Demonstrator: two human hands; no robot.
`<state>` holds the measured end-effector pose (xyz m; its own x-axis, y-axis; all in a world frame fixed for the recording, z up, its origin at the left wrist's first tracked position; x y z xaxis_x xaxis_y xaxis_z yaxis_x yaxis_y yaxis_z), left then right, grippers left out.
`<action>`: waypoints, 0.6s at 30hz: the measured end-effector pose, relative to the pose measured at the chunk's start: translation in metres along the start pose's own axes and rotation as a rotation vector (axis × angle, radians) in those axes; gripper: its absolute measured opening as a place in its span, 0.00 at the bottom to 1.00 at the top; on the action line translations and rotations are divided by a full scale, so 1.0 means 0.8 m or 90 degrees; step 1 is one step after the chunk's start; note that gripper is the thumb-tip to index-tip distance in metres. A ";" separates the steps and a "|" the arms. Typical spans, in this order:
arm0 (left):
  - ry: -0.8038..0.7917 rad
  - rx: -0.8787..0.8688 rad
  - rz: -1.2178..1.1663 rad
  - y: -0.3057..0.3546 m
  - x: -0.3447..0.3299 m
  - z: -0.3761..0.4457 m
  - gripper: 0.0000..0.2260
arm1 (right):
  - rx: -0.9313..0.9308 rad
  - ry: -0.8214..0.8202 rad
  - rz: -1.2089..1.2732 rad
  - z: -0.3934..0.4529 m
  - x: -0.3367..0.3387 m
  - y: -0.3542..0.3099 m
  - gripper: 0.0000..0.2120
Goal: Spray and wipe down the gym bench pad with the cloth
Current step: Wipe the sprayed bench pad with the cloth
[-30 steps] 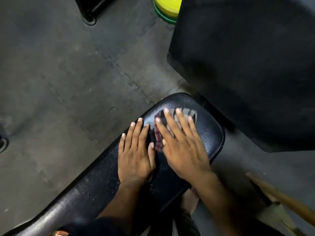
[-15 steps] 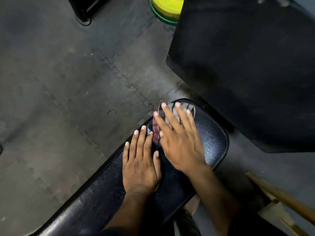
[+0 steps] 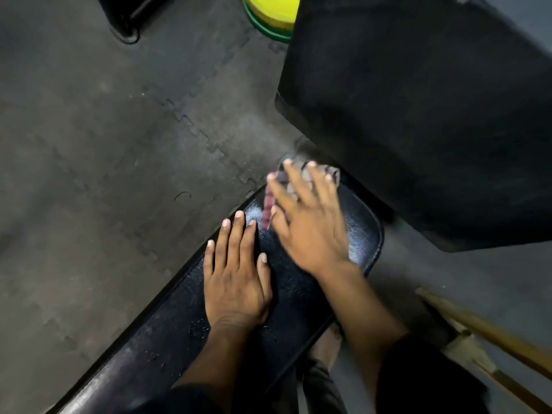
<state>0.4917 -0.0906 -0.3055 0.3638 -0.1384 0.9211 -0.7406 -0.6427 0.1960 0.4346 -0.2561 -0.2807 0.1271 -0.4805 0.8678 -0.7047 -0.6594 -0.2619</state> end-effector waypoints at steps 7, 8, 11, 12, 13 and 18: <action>0.008 0.012 -0.004 0.001 0.004 0.000 0.29 | -0.034 0.006 0.023 -0.153 -0.045 0.079 0.35; 0.006 0.013 -0.004 0.001 0.004 0.000 0.29 | -0.080 0.023 0.071 -0.144 -0.038 0.092 0.33; 0.009 0.013 -0.007 0.001 0.006 -0.001 0.28 | -0.252 0.102 0.263 -0.083 -0.008 0.108 0.29; 0.011 0.012 -0.006 0.002 0.006 0.000 0.28 | -0.278 0.109 0.267 -0.064 -0.004 0.106 0.29; 0.013 0.012 -0.005 0.002 0.007 0.000 0.28 | -0.274 0.103 0.232 -0.053 -0.003 0.099 0.30; 0.020 0.013 -0.010 0.004 0.011 -0.001 0.28 | -0.028 0.025 -0.020 -0.124 -0.055 0.034 0.35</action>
<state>0.4921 -0.0931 -0.2963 0.3577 -0.1047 0.9280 -0.7232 -0.6597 0.2043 0.3402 -0.1956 -0.2843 0.1233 -0.4360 0.8915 -0.7310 -0.6475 -0.2156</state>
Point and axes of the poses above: each hand's wrist, its own z-axis towards the middle knuckle, its own x-axis out of the back of the hand, y = z × x, the point moved 6 cm from there along z, towards the middle knuckle, and after that the axes turned 12 degrees about -y, right-handed, at the moved point
